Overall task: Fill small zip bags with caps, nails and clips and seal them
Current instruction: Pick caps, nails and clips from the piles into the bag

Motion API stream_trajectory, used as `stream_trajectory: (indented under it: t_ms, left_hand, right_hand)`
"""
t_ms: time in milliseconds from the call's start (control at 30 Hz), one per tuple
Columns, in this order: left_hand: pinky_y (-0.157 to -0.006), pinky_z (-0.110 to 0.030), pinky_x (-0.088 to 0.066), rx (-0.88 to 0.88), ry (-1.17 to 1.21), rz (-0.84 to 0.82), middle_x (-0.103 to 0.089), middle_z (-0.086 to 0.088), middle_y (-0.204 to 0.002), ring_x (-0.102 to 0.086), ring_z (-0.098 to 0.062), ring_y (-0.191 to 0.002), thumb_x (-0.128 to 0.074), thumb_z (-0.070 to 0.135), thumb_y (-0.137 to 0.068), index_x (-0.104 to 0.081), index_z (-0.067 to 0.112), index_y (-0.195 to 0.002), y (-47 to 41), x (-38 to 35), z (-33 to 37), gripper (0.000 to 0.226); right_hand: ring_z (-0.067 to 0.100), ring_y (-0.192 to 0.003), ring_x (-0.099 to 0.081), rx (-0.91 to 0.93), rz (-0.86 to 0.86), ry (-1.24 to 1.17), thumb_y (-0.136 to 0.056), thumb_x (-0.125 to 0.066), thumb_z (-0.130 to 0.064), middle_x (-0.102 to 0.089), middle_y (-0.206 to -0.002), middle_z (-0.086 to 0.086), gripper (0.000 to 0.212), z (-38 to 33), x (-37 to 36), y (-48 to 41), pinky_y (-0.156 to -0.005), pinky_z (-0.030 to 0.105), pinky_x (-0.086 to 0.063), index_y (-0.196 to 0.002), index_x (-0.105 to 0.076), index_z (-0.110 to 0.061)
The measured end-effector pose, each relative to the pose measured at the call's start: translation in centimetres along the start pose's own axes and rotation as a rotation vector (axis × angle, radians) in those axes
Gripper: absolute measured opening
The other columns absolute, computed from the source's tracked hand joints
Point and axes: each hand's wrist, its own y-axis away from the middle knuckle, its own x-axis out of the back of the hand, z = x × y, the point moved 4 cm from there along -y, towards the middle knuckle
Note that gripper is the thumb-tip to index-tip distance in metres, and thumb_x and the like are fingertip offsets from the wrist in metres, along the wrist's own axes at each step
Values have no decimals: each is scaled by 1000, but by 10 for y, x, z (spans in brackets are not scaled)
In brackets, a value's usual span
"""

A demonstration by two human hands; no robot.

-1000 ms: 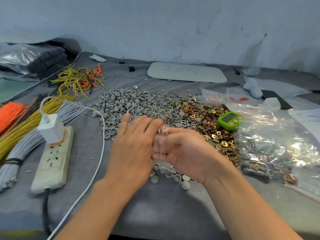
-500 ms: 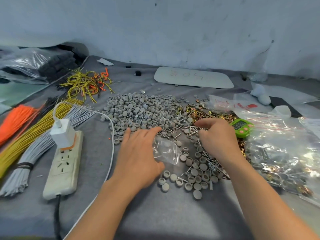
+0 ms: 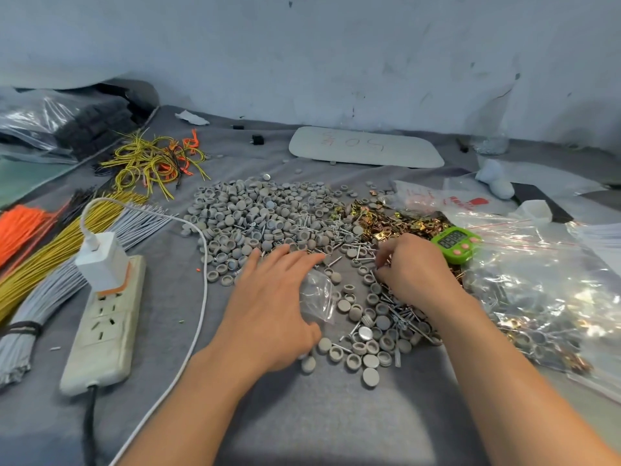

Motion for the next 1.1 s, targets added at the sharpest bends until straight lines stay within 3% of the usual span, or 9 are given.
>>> stream_trajectory:
  t_ms: [100, 233, 400, 567, 667, 800, 867, 933, 1100]
  left_hand:
    - [-123, -35, 14, -13, 20, -4, -21, 20, -165, -5, -5, -155, -66, 45, -75, -12, 47, -156, 1, 1, 4, 98]
    - [-122, -32, 16, -18, 93, -4, -26, 23, -162, -6, 0, -153, -56, 28, -58, -21, 49, -153, 0, 6, 13, 103]
    - [-123, -32, 15, 16, 82, 10, -33, 21, -159, -13, -3, -152, -53, 30, -54, -28, 45, -153, -3, 5, 13, 103]
    - [-125, -35, 10, 62, 75, -38, -40, 19, -154, -24, -5, -149, -52, 30, -54, -30, 44, -154, -6, 1, 12, 104]
    - [-129, -40, 0, 92, 107, -57, -47, 18, -147, -33, -7, -143, -53, 27, -54, -32, 44, -152, -8, 0, 11, 102]
    - [-125, -37, -18, 94, 71, -55, -41, 15, -155, -34, -11, -144, -66, 43, -76, -28, 40, -156, -9, -6, 3, 88]
    - [-122, -37, -22, 100, 44, -64, -41, 14, -156, -36, -13, -143, -68, 52, -76, -26, 39, -157, -11, -7, 2, 92]
    - [-119, -37, -24, 115, 53, -46, -47, 14, -151, -41, -15, -138, -72, 53, -75, -28, 40, -156, -12, -6, 2, 93]
    - [-111, -36, -32, 148, 121, 8, -56, 13, -134, -45, -15, -124, -75, 48, -77, -38, 43, -150, -13, -5, 4, 82]
  right_hand:
    - [24, -87, -68, -5, -17, -9, -92, -76, -27, -67, -81, -5, 26, 6, 3, 6, -91, 45, -57, -71, -61, -32]
    - [24, -93, -68, 3, -18, 14, -91, -69, -8, -71, -92, -2, 28, 10, 9, 12, -92, 44, -57, -86, -64, -36]
    - [22, -85, -70, -59, -26, -56, -90, -67, 0, -74, -100, 0, 35, 18, 10, 12, -83, 40, -63, -97, -76, -33]
    - [23, -95, -69, -69, -44, -79, -82, -60, 14, -73, -112, 2, 53, 25, 13, 17, -88, 38, -62, -103, -79, -31]
    - [20, -92, -69, -42, 25, -91, -83, -64, 11, -76, -106, 0, 47, 36, 14, 19, -83, 34, -61, -97, -79, -31]
    - [5, -66, -67, -13, 153, -413, -95, -67, -7, -74, -80, -16, 29, 42, 17, 24, -58, 13, -50, -89, -78, -33]
    - [9, -65, -73, 1, 123, -612, -97, -68, -8, -76, -70, -10, 25, 41, 16, 28, -60, 18, -59, -86, -79, -27]
    - [15, -68, -76, -23, 22, -852, -98, -65, -4, -79, -75, 1, 22, 38, 13, 34, -64, 24, -62, -89, -79, -17]
    - [14, -62, -70, -45, -147, -1114, -96, -69, -3, -78, -80, 13, 9, 31, 11, 45, -57, 20, -56, -93, -78, -4]
